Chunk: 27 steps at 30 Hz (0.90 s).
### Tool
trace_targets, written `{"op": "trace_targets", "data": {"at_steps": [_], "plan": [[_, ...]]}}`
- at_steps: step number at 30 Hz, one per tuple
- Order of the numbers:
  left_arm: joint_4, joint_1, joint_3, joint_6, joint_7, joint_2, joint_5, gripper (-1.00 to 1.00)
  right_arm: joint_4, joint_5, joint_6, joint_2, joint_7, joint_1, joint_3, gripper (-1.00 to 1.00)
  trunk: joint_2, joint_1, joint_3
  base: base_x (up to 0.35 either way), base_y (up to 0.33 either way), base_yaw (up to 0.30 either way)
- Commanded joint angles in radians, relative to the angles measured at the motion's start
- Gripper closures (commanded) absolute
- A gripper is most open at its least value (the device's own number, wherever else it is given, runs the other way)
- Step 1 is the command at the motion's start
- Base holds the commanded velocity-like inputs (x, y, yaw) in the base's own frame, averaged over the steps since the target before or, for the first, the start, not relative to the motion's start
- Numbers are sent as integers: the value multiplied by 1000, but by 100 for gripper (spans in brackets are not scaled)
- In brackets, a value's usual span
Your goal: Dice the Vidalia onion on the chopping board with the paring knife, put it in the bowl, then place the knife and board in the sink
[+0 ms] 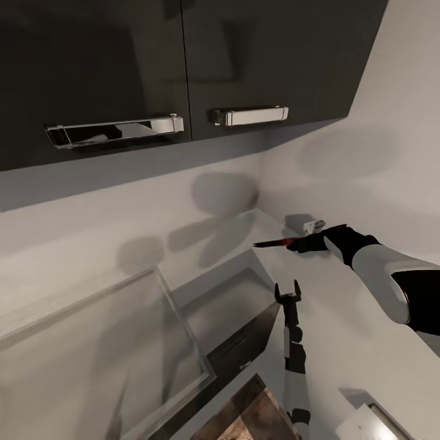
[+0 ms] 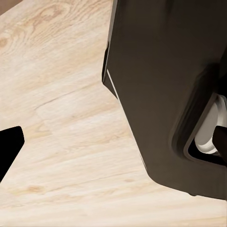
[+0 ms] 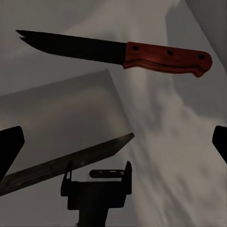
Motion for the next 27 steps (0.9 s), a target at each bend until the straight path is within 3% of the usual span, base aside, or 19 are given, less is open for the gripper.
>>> {"op": "trace_targets", "data": {"at_steps": [1, 20, 23, 27], "plan": [[4, -2, -4, -8, 1, 0, 7, -100, -2, 9, 3, -1, 6, 0, 3, -100, -2, 0, -4, 0, 0, 0], [4, -2, -6, -12, 0, -3, 6, -100, -18, 13, -15, -6, -5, 0, 0, -100, -2, 0, -8, 0, 0, 0], [4, -2, -6, -12, -2, -3, 4, -100, -69, 13, -1, -2, -50, -1, -3, -100, -2, 0, -8, 0, 0, 0], [4, -2, -6, -13, -2, -3, 4, -100, -248, 12, 144, 25, -184, -2, -4, -100, -2, 0, -8, 0, 0, 0]]}}
